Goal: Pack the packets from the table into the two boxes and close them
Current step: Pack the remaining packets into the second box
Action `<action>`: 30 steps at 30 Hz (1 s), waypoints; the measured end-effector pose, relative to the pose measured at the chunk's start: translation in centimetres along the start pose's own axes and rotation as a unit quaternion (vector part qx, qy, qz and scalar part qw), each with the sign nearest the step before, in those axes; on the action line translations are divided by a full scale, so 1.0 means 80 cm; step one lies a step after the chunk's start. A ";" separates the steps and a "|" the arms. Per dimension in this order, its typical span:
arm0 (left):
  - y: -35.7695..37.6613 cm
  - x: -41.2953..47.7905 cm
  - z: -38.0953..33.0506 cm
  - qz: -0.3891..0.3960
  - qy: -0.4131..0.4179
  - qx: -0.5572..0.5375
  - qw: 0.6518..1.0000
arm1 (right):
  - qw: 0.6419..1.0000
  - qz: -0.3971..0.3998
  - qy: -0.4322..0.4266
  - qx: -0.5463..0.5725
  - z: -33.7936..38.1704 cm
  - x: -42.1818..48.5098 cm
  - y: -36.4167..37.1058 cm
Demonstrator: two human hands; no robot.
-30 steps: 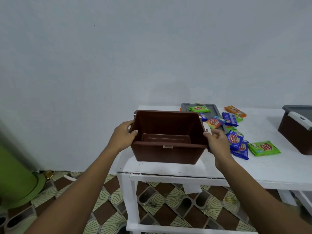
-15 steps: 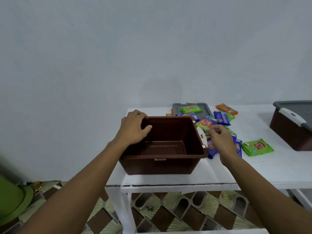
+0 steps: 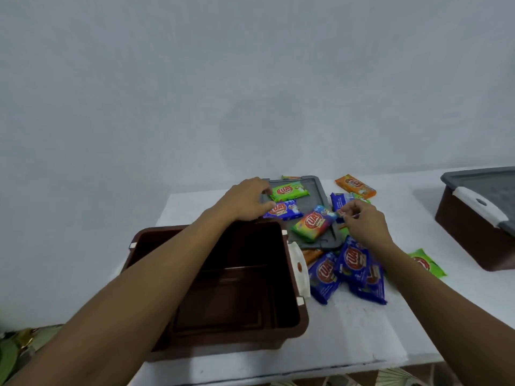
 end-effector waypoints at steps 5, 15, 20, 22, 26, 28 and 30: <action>0.055 0.072 -0.006 0.094 0.019 0.075 0.993 | 0.986 0.048 -0.087 -0.137 -0.026 0.074 0.013; 0.112 0.116 0.000 0.199 0.008 0.201 0.959 | 0.968 0.123 -0.052 -0.212 -0.046 0.152 0.065; 0.102 0.117 0.002 0.164 0.030 0.229 0.959 | 0.965 0.166 0.004 -0.204 -0.040 0.160 0.056; 0.089 0.115 0.002 0.129 0.027 0.210 0.969 | 0.966 0.135 0.002 -0.219 -0.038 0.161 0.048; 0.046 0.108 0.004 0.053 -0.005 0.114 0.992 | 0.933 0.188 0.253 0.173 -0.018 0.152 0.017; 0.024 0.097 0.007 0.038 -0.013 0.080 0.996 | 0.827 0.278 0.336 0.355 0.002 0.128 0.005; 0.008 0.083 0.012 0.030 -0.025 0.055 0.998 | 0.759 0.341 0.351 0.430 0.026 0.103 -0.001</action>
Point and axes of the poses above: each hand's wrist, its own x-axis towards the middle knuckle, its own y-axis out of the palm, z = x × y, the point moved 2 cm from there along x, towards the middle knuckle, and after that the axes turned 14 degrees about -z, right-handed, at the moved point
